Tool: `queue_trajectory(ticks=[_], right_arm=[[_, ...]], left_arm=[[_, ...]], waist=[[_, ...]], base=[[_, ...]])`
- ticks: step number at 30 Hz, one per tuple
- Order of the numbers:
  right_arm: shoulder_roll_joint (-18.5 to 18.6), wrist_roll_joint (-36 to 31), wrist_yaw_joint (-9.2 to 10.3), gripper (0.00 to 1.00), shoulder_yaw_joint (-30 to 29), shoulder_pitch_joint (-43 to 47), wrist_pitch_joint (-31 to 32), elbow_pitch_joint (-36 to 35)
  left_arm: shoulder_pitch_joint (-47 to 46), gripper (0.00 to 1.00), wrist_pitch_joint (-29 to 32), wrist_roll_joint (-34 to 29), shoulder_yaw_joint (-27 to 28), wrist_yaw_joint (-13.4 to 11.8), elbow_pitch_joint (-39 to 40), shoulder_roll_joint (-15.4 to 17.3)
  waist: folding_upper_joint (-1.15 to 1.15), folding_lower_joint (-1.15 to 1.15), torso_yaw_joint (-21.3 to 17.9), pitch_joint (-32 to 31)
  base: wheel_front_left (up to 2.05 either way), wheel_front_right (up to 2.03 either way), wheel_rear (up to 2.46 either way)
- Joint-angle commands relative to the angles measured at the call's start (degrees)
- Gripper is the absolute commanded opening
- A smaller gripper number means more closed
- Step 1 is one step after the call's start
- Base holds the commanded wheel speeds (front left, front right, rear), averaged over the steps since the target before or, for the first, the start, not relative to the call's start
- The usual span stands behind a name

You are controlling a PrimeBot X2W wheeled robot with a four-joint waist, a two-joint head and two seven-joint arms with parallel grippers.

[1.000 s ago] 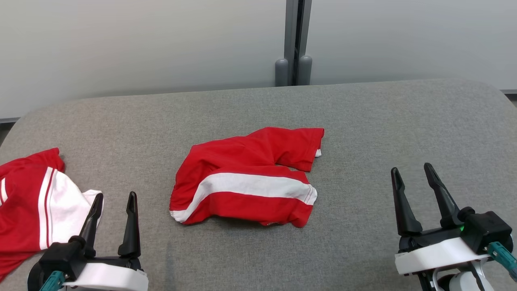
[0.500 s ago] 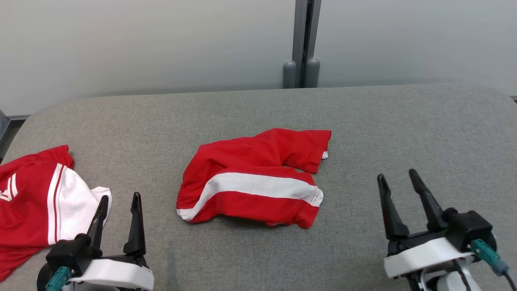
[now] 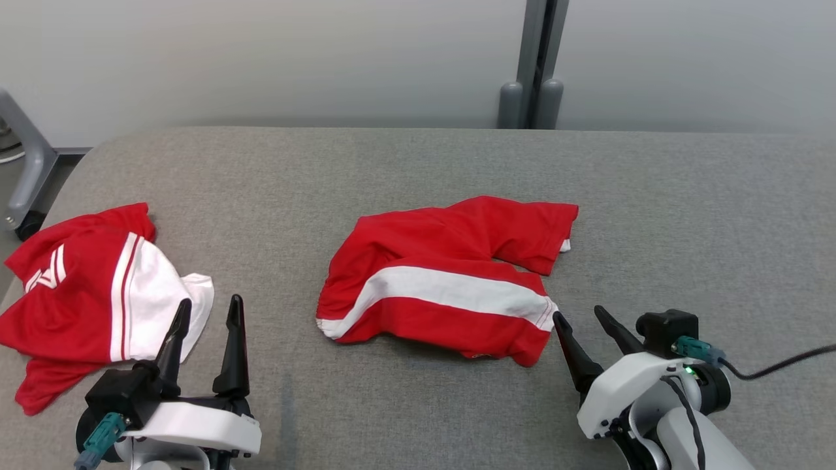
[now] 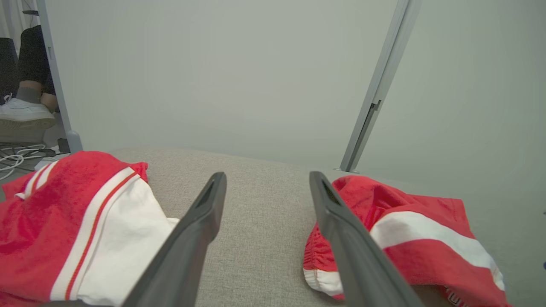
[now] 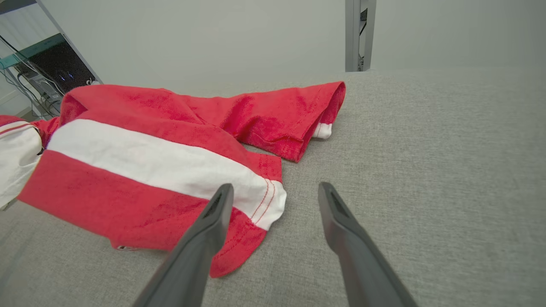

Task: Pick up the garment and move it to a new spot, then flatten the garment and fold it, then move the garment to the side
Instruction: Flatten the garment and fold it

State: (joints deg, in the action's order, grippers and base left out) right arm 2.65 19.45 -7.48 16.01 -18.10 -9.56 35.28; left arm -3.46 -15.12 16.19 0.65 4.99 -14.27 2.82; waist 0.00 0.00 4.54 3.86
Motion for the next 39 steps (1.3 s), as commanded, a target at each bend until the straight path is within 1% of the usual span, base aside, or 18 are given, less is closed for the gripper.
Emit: queue_trajectory(ticks=[1, 6, 7, 13, 16, 18, 19, 20, 25, 29, 33, 39], right_arm=[[0.44, 2.3, -0.03, 1.0, 0.59, -2.31, 2.7, 3.09], [0.45, 4.3, -0.03, 1.0, -0.76, -6.65, 7.83, 10.03], [0.45, 4.3, -0.03, 1.0, -0.76, -6.65, 7.83, 10.03], [0.39, 7.25, -0.03, 1.0, -2.03, -10.72, 14.65, 16.2], [0.35, 8.49, -0.02, 1.0, -2.44, -11.95, 16.8, 18.63], [0.32, 9.15, -0.02, 1.0, -2.36, -12.57, 17.14, 19.56], [0.31, 9.63, -0.02, 0.43, -2.15, -12.79, 17.27, 19.86], [0.29, 10.39, -0.02, 0.0, -1.73, -12.91, 17.37, 19.84], [0.5, 12.66, -0.02, 0.0, 0.04, -12.33, 15.31, 18.78], [0.62, 12.47, -0.02, 0.0, 0.97, -11.64, 12.76, 17.69], [2.3, 11.69, -0.02, 0.0, 1.28, -10.41, 10.5, 16.05], [4.99, 11.2, -0.02, 0.0, 0.82, -8.37, 9.64, 11.48]], left_arm=[[-1.44, 1.0, -0.03, 0.5, -0.22, 0.46, -0.25, 0.19], [-2.2, 1.0, -0.02, 0.99, -0.68, 0.92, -0.98, 0.18], [-2.2, 1.0, -0.02, 0.99, -0.68, 0.92, -0.98, 0.18], [-3.18, 1.0, -0.03, 1.3, -0.68, 1.47, -1.57, 0.37], [-3.18, 1.0, -0.03, 1.36, -0.59, 1.55, -1.78, 0.44], [-3.17, 1.0, -0.03, 1.26, -0.51, 1.59, -1.95, 0.47], [-3.14, 1.0, -0.03, 1.2, -0.49, 1.64, -2.02, 0.5], [-3.08, 1.0, -0.03, 1.12, -0.44, 1.69, -2.09, 0.53], [-2.18, 1.0, -0.03, 0.44, -0.19, 1.71, -2.22, 0.74], [-1.43, 1.0, -0.03, 0.1, -0.35, 1.4, -1.86, 0.76], [-0.41, 1.0, -0.03, 0.04, -0.41, 1.08, -1.95, 0.89], [0.05, 1.0, 0.1, 0.46, -1.02, 0.89, -2.34, 0.9]], waist=[[0.0, 0.0, 2.02, 1.26], [0.0, 0.0, 4.92, 2.28], [0.0, 0.0, 4.92, 2.28], [0.0, 0.0, 7.44, 3.34], [0.0, 0.0, 8.1, 3.48], [0.0, 0.0, 8.33, 3.41], [0.0, 0.0, 8.41, 3.31], [0.0, 0.0, 8.43, 3.16], [0.0, 0.0, 7.23, 1.72], [0.0, 0.0, 4.94, 0.33], [0.0, 0.0, 2.12, -0.86], [0.0, 0.0, -1.41, -1.48]], base=[[0.0, 0.0, 0.0], [0.0, 0.0, 0.0], [0.0, 0.0, 0.0], [0.0, 0.0, 0.0], [0.0, 0.0, 0.0], [0.0, 0.0, 0.0], [0.0, 0.0, 0.0], [0.0, 0.0, 0.0], [0.0, 0.0, 0.0], [0.0, 0.0, 0.0], [0.0, 0.0, 0.0], [0.0, 0.0, 0.0]])
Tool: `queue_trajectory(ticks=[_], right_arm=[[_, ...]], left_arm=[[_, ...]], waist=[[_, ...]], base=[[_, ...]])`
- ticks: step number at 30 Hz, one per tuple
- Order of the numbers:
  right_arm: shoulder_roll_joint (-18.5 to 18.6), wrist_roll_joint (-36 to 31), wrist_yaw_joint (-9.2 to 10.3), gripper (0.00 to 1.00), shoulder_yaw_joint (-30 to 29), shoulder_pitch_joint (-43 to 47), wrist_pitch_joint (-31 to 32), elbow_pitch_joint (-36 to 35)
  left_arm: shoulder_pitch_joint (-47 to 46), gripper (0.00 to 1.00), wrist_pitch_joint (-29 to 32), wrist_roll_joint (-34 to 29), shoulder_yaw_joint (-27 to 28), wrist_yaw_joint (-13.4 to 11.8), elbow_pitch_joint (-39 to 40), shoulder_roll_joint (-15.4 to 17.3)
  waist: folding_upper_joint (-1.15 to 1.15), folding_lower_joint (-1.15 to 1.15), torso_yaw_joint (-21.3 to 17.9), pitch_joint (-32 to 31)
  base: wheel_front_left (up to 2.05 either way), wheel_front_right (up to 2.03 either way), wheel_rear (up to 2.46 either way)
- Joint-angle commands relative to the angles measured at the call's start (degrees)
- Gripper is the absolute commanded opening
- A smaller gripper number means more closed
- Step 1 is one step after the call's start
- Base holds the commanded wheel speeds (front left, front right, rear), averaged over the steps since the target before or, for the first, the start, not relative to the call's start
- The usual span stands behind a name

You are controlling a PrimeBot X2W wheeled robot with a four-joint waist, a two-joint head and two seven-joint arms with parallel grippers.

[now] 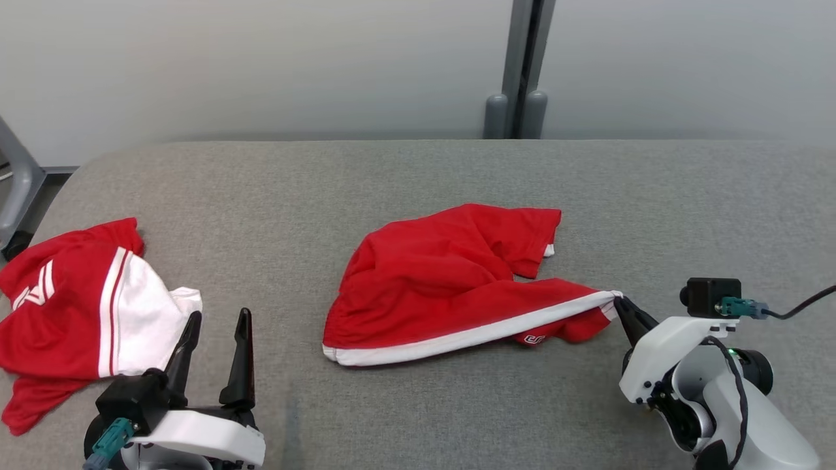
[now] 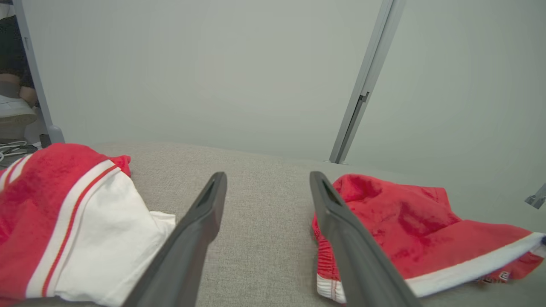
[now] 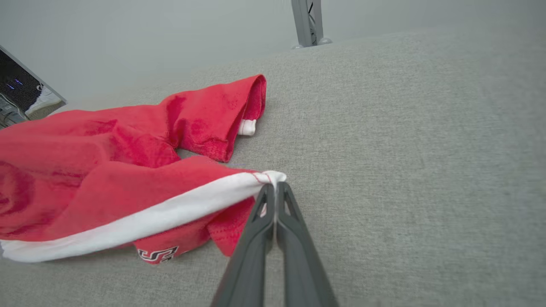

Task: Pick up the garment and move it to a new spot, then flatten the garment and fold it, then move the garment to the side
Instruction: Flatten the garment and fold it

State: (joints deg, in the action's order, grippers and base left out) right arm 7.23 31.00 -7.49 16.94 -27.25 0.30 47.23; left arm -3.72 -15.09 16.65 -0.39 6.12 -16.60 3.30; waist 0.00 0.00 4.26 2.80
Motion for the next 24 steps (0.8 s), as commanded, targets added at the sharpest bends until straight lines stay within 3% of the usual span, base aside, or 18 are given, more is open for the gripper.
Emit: queue_trajectory(ticks=[1, 8, 21, 22, 23, 24], right_arm=[[0.66, -0.31, -0.01, 0.0, -0.04, 1.4, 0.14, -1.5], [2.93, -1.5, -0.01, 0.0, -1.25, 6.94, 4.16, -8.58], [2.06, -7.51, -0.01, 0.0, -5.58, 15.28, 8.73, -15.58], [1.85, -8.02, -0.01, 0.11, -5.96, 15.85, 9.05, -16.12], [1.74, -8.54, -0.01, 0.41, -6.43, 16.39, 9.35, -16.54], [1.69, -9.06, -0.01, 1.0, -6.97, 16.89, 9.81, -16.83]], left_arm=[[0.42, 1.0, 0.22, 0.04, -0.07, -0.27, -0.01, 0.42], [0.71, 1.0, 0.9, 0.34, -0.52, -0.73, -0.25, 0.74], [1.15, 1.0, 1.7, 0.94, -0.99, -1.31, -0.42, 1.11], [1.21, 1.0, 1.79, 0.96, -1.03, -1.42, -0.45, 1.1], [1.26, 1.0, 1.75, 0.97, -1.08, -1.51, -0.47, 1.1], [1.28, 1.0, 1.81, 1.01, -1.1, -1.52, -0.53, 1.13]], waist=[[0.0, 0.0, -1.53, -0.49], [0.0, 0.0, -3.34, -1.17], [0.0, 0.0, -4.18, -2.15], [0.0, 0.0, -4.33, -2.26], [0.0, 0.0, -4.45, -2.34], [0.0, 0.0, -4.58, -2.39]], base=[[0.0, 0.0, 0.0], [0.0, 0.0, 0.0], [0.0, 0.0, 0.0], [0.0, 0.0, 0.0], [0.0, 0.0, 0.0], [0.0, 0.0, 0.0]])
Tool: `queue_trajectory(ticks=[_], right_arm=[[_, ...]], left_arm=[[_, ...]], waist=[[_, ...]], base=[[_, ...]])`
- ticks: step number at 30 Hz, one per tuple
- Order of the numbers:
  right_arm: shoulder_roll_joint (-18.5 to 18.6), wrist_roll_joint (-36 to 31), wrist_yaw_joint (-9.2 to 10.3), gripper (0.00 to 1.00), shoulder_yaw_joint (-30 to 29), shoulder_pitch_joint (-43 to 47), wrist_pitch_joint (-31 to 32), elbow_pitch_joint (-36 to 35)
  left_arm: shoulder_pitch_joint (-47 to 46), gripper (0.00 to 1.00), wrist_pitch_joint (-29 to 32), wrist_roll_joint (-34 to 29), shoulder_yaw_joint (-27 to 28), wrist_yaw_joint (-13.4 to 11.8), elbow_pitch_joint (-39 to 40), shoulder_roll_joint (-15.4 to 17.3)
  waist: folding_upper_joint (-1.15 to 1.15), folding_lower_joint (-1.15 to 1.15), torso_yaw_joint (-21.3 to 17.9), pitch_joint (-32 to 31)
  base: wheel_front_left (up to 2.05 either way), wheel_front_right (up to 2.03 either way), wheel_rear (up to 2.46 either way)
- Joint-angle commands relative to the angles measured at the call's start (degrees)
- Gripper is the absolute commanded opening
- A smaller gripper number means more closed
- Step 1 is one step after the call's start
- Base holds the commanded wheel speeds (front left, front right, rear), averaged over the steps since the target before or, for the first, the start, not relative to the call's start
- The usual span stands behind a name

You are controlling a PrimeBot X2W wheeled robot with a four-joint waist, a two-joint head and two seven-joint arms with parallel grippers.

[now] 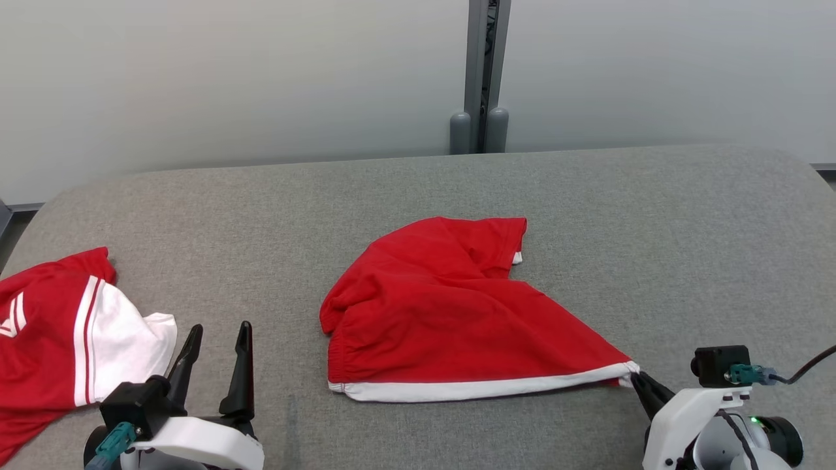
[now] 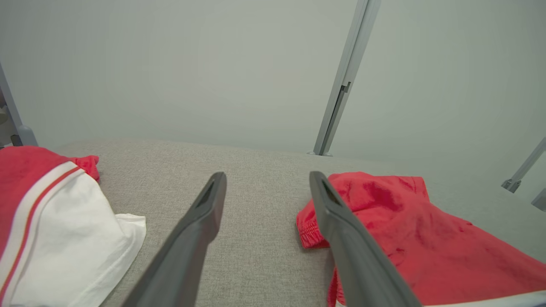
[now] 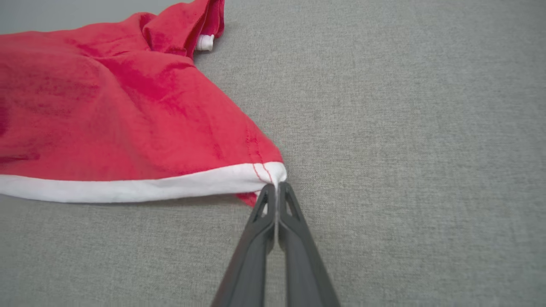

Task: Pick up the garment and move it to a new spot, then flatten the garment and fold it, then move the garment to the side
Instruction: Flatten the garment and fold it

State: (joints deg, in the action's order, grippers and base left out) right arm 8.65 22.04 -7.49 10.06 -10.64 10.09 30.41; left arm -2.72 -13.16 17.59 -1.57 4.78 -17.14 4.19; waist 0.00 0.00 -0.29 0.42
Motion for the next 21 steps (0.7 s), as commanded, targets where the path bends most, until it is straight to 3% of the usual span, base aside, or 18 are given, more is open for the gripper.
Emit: queue_trajectory(ticks=[1, 7, 11, 16, 21], right_arm=[[0.11, -0.54, -0.01, 1.0, -0.45, 0.79, 0.38, -0.44], [-0.05, -2.26, -0.01, 1.0, -3.44, 3.36, 1.95, -4.06], [0.25, -2.06, -0.02, 1.0, -4.94, 5.46, 1.18, -10.61], [0.53, -5.14, -0.01, 1.0, -8.43, 7.18, -2.76, -20.2], [-1.75, -8.7, -0.01, 1.0, -11.33, 7.22, -8.74, -26.29]], left_arm=[[0.29, 1.0, -0.07, 0.12, 0.06, -0.15, -0.04, 0.3], [0.37, 1.0, 0.26, 0.55, -0.21, -0.22, -0.07, 0.59], [0.5, 1.0, 0.0, 0.65, -0.17, 0.01, 0.8, 1.27], [0.87, 1.0, 0.43, 0.76, 0.21, -0.62, 2.17, 2.04], [0.74, 1.0, 1.86, 1.27, 0.5, -1.2, 4.69, 2.62]], waist=[[0.0, 0.0, -0.15, -0.08], [0.0, 0.0, -0.49, -0.37], [0.0, 0.0, -0.42, -0.61], [0.0, 0.0, -0.46, -0.6], [0.0, 0.0, -0.39, -0.46]], base=[[0.0, 0.0, 0.0], [0.0, 0.0, 0.0], [0.0, 0.0, 0.0], [0.0, 0.0, 0.0], [0.0, 0.0, 0.0]])
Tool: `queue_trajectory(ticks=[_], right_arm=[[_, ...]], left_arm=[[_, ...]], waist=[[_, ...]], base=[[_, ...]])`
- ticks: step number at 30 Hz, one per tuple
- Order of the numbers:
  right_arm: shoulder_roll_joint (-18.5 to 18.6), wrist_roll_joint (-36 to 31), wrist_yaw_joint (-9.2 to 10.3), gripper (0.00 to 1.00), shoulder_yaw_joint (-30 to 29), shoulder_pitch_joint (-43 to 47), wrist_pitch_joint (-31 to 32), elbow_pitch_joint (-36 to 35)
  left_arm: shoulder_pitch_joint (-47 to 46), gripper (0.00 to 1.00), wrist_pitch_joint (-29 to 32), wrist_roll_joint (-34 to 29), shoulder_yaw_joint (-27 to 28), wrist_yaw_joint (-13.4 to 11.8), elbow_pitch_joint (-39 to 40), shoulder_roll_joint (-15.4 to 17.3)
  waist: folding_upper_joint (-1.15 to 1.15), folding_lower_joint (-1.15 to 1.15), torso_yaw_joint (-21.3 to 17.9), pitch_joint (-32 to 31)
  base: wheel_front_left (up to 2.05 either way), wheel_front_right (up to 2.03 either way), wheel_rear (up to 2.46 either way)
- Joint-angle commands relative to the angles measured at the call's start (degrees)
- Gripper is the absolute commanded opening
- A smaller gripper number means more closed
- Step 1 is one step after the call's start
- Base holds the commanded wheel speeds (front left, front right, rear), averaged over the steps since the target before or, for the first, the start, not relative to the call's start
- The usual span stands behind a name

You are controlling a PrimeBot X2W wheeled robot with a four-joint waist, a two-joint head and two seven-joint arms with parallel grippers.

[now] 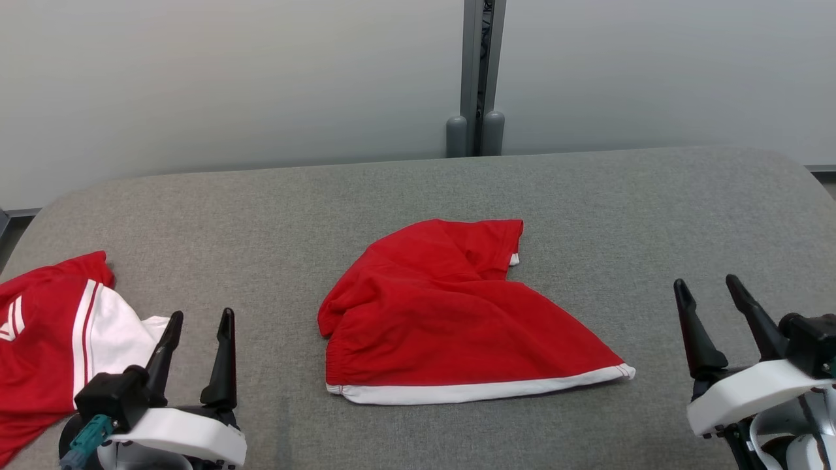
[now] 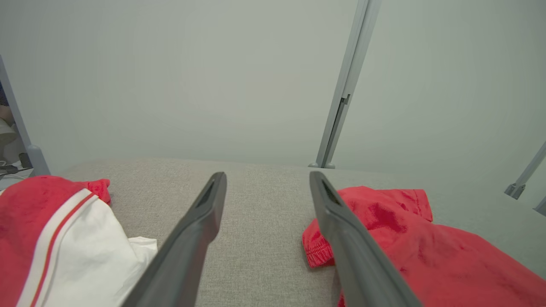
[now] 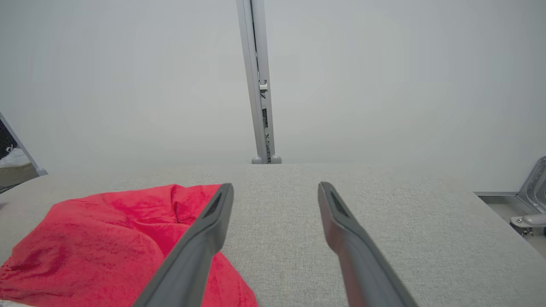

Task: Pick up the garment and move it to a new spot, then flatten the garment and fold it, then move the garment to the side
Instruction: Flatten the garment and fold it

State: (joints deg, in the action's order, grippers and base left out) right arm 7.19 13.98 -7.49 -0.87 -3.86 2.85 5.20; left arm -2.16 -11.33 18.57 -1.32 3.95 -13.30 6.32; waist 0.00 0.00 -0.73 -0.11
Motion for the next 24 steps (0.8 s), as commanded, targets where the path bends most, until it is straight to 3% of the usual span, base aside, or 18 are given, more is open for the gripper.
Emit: queue_trajectory(ticks=[1, 9, 18, 24], right_arm=[[-0.77, -1.29, -0.01, 1.0, -0.96, 0.34, -2.98, -1.97], [-3.89, -3.94, -0.01, 1.0, -2.74, 1.29, -14.37, -2.02], [-4.17, -6.2, -0.01, 1.0, -2.29, 2.8, -17.59, 1.9], [-4.14, -6.98, -0.01, 1.0, -1.24, 2.14, -16.41, 6.63]], left_arm=[[0.15, 1.0, 0.11, 0.37, 0.39, -0.55, 1.52, 0.62], [0.37, 1.0, -2.34, 2.81, 2.64, -0.64, 4.14, -0.08], [1.9, 1.0, -3.16, 1.97, 1.82, -1.34, 1.82, -0.8], [1.77, 1.0, -2.98, 2.03, 0.79, -1.35, -0.17, -1.05]], waist=[[0.0, 0.0, 0.09, 0.14], [0.0, 0.0, 0.53, 0.82], [0.0, 0.0, 0.53, 0.88], [0.0, 0.0, 0.35, 0.41]], base=[[0.0, 0.0, 0.0], [0.0, 0.0, 0.0], [0.0, 0.0, 0.0], [0.0, 0.0, 0.0]])
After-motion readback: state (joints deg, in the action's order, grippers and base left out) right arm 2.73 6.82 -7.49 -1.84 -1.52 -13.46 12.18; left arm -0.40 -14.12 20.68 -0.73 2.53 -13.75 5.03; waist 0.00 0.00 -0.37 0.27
